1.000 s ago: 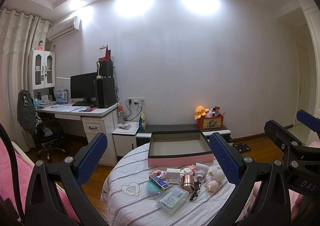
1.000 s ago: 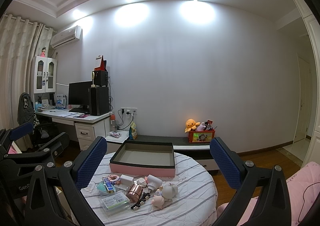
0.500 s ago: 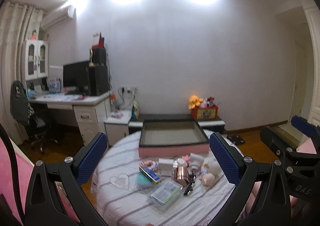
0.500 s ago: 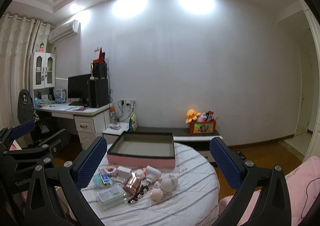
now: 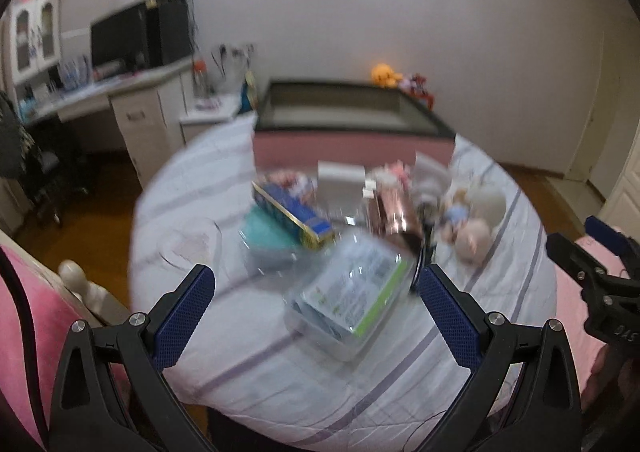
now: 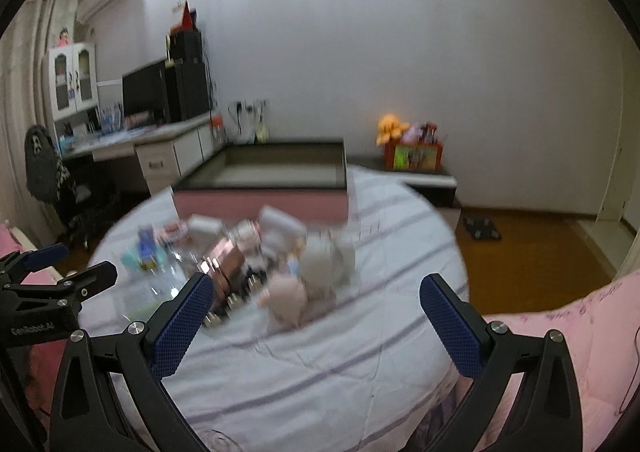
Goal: Organize rigid objects
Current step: 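Grasp the clear plastic box with the left tool while the right tool grasps the white piggy figurine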
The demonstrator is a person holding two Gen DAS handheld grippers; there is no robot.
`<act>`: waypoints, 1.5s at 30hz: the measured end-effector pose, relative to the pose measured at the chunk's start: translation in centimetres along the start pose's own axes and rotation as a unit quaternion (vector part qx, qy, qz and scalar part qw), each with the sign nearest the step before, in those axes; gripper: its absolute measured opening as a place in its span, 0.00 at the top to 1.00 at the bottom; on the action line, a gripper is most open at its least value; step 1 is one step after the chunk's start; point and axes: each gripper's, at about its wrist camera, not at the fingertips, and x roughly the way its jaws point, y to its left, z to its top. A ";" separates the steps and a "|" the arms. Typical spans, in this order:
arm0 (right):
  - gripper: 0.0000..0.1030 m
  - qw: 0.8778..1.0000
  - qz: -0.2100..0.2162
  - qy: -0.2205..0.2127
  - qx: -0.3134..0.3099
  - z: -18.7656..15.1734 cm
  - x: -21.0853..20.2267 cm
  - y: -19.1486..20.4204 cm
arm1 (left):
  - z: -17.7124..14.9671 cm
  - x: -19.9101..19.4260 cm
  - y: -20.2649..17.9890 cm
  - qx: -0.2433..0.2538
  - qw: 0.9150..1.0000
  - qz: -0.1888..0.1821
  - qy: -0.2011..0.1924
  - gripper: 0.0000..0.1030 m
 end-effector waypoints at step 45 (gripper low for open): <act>0.39 0.986 0.082 0.126 0.065 -1.6 11.1 -1.0 | -1.7 3.8 -0.5 -0.017 0.998 -0.040 0.044 0.31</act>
